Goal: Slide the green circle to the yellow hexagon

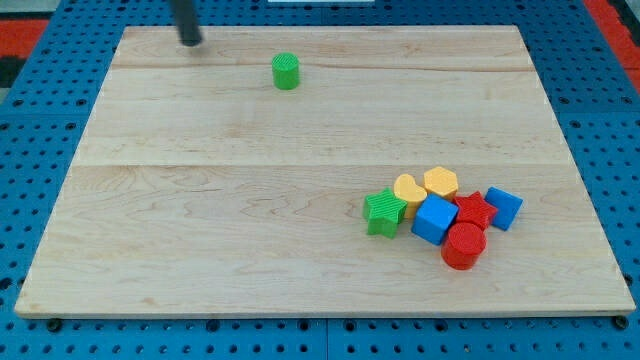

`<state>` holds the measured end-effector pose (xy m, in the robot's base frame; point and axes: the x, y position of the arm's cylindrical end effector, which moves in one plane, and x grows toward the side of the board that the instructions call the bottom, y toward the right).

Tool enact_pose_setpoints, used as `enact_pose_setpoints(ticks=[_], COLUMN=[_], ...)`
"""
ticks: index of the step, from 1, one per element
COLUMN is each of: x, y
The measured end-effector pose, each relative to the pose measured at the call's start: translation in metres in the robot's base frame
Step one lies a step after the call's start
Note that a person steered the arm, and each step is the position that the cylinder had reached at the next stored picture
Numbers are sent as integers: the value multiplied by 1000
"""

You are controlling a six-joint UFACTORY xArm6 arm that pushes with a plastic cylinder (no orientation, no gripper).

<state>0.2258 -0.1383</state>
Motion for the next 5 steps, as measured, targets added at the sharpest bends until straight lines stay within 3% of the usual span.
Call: enact_pose_setpoints(ticks=[2,3,5], x=[53,64,30], y=[142,165,123])
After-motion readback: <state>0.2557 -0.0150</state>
